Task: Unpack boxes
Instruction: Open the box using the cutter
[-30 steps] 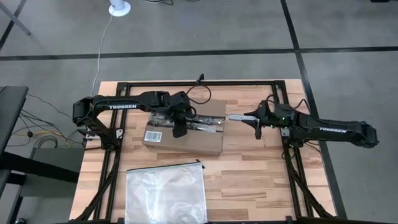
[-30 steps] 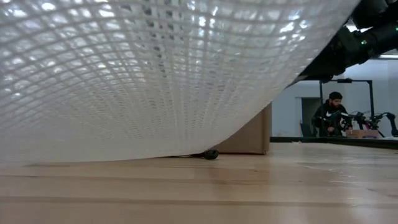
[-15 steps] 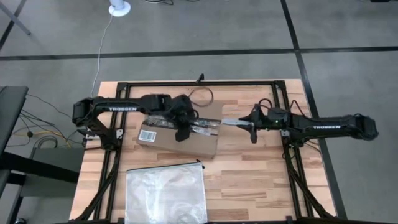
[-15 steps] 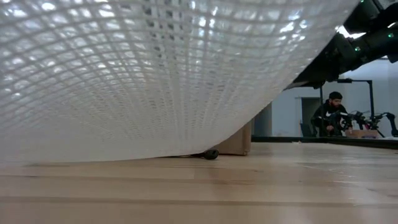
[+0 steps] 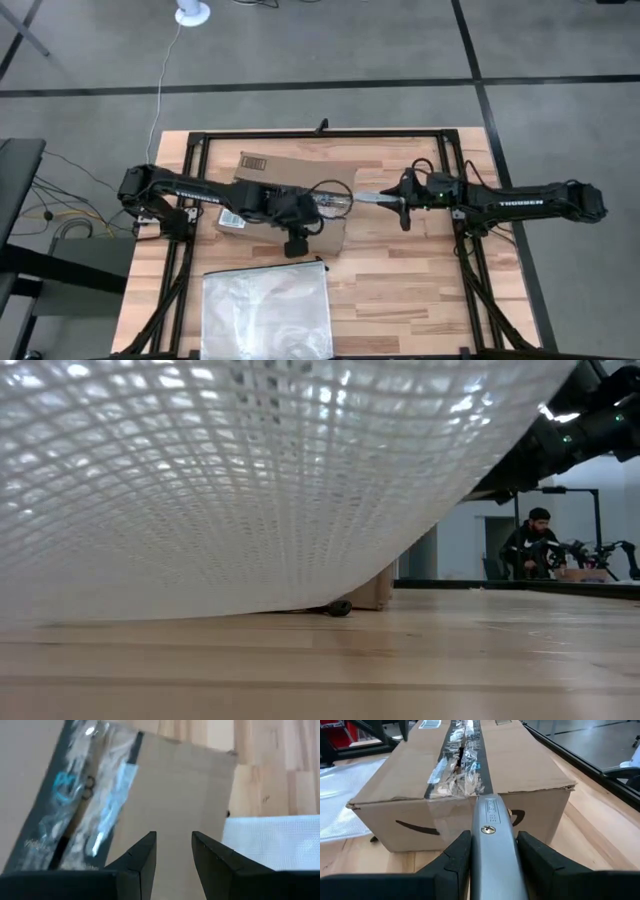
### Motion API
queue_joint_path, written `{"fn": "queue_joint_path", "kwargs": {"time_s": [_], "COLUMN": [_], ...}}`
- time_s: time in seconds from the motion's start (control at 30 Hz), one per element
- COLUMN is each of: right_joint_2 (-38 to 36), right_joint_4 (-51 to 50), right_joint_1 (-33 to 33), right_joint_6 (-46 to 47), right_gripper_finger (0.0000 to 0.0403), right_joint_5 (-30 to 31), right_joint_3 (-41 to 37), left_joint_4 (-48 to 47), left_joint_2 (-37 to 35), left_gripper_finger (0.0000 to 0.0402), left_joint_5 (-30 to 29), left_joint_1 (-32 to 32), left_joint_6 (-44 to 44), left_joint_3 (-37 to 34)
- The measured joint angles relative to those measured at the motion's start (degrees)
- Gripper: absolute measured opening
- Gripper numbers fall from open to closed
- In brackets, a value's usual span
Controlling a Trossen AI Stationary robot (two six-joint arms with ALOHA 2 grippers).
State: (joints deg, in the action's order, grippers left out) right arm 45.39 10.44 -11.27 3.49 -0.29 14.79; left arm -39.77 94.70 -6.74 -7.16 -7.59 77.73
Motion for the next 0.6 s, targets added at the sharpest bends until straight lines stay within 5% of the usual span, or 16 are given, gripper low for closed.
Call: {"fn": "queue_joint_path", "kwargs": {"time_s": [0.6], "right_joint_2": [5.2], "right_joint_4": [1.7], "right_joint_1": [0.0], "right_joint_6": [1.2], "right_gripper_finger": [0.0112], "right_joint_5": [0.0], "right_joint_3": [0.2], "left_joint_4": [-1.1], "left_joint_2": [5.5], "left_gripper_finger": [0.0109], "left_joint_5": [-3.6], "left_joint_1": [-4.5], "left_joint_6": [7.3], "left_joint_3": [0.1]}}
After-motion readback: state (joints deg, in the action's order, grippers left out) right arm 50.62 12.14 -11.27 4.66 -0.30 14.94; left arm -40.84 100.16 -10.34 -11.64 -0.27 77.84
